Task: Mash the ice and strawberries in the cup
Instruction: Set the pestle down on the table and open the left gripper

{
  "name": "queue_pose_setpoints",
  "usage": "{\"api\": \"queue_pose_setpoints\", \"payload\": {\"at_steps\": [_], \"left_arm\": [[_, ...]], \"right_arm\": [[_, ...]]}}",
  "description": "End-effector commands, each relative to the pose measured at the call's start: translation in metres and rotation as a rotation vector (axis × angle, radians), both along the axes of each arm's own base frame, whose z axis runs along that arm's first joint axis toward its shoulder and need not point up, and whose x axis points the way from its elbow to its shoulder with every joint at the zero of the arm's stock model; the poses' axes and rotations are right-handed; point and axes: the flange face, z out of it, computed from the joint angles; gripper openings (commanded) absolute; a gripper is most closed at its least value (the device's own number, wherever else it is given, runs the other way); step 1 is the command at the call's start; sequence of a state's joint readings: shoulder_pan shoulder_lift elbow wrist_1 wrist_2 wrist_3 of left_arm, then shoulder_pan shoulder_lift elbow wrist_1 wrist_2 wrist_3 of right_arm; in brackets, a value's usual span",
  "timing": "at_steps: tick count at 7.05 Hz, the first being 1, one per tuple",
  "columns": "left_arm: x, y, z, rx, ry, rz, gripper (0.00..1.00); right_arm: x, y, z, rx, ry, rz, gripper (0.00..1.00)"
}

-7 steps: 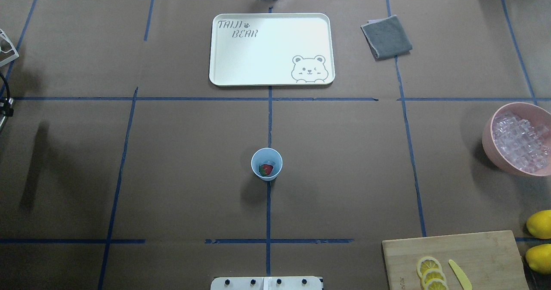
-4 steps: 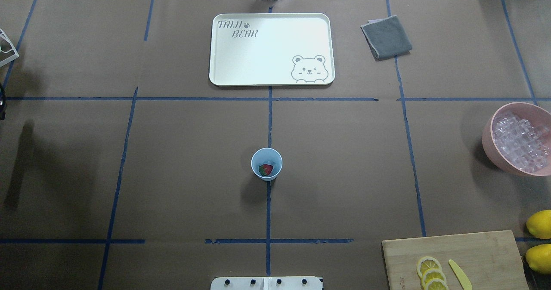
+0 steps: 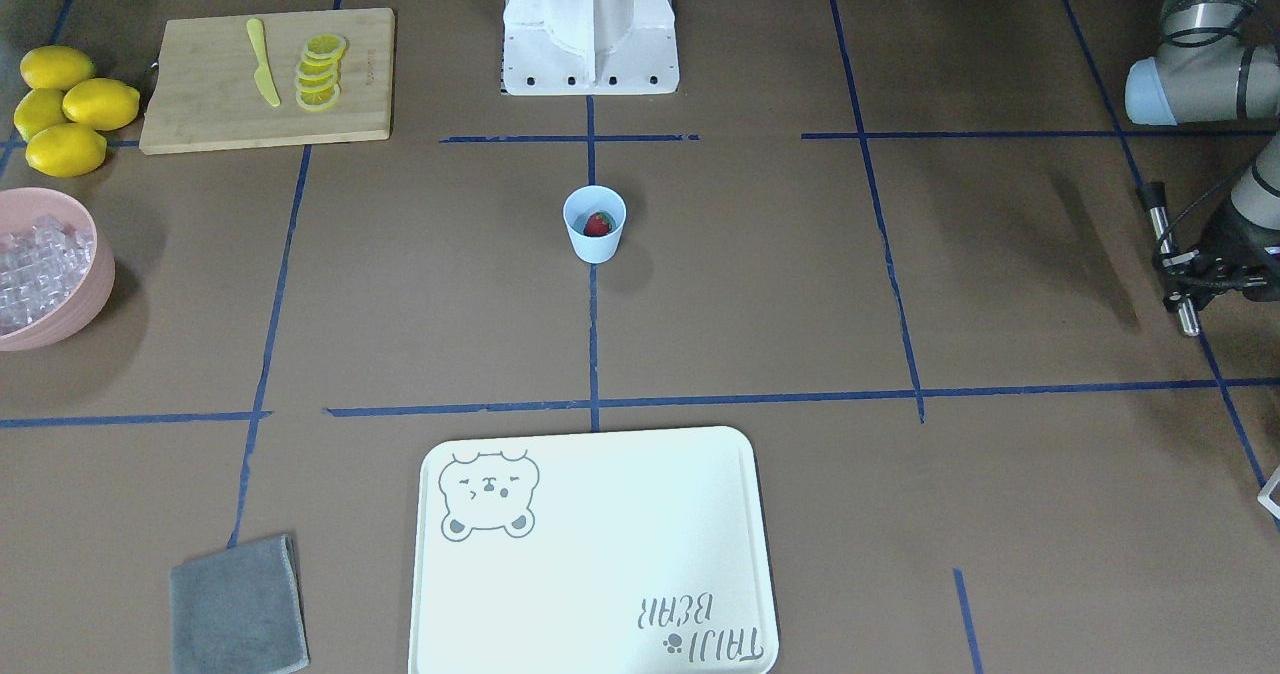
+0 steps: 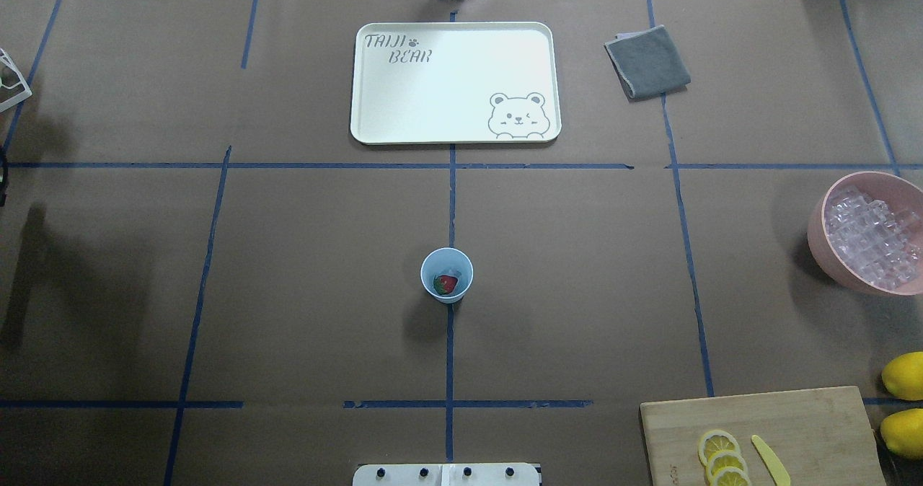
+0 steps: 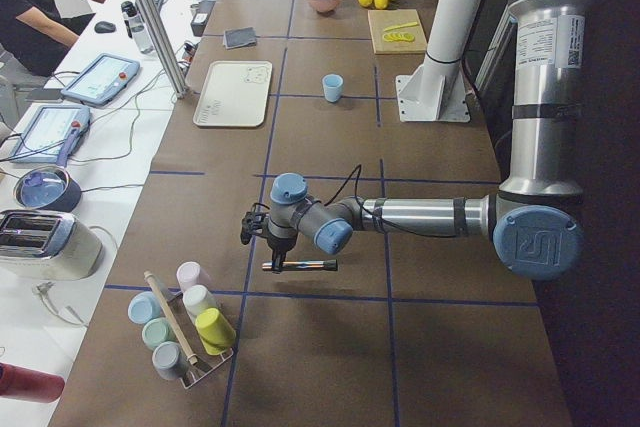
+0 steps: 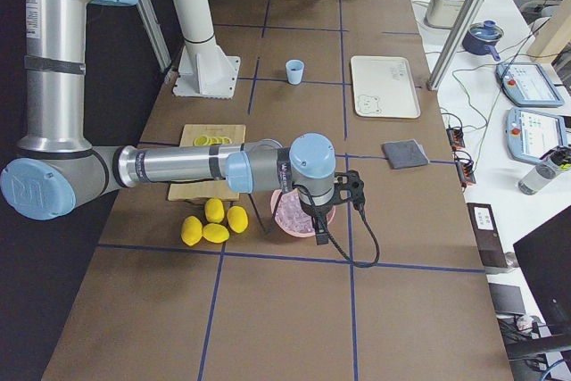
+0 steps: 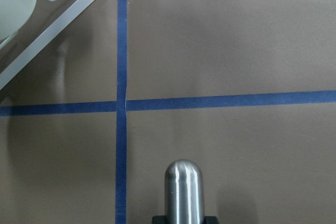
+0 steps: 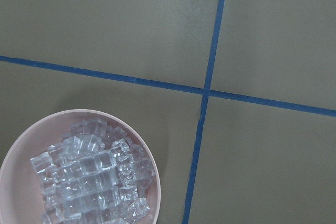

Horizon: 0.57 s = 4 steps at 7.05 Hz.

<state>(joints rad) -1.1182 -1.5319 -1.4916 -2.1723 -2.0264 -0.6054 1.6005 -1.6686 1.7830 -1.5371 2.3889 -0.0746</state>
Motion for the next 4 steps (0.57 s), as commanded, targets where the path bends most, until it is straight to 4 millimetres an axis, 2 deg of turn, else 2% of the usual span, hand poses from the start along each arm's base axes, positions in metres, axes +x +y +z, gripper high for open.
{"api": "queue_pose_setpoints", "payload": {"at_steps": [1,3,4], "left_arm": [[0.0103,0.0033,0.0026,-0.008,-0.002,0.018,0.11],[0.0171,0.0053,0.0019,-0.005,-0.002,0.035,1.0],[0.0166,0.006,0.0035,-0.006,-0.005,0.035,1.0]], "right_arm": [[-0.0002,-0.0005,-0.0002,0.001,0.001,-0.001,0.99],[-0.0002,-0.0006,-0.0004,0.003,0.001,-0.001,0.99],[0.0006,-0.0005,-0.0003,0.002,0.002,0.001,0.99]]}}
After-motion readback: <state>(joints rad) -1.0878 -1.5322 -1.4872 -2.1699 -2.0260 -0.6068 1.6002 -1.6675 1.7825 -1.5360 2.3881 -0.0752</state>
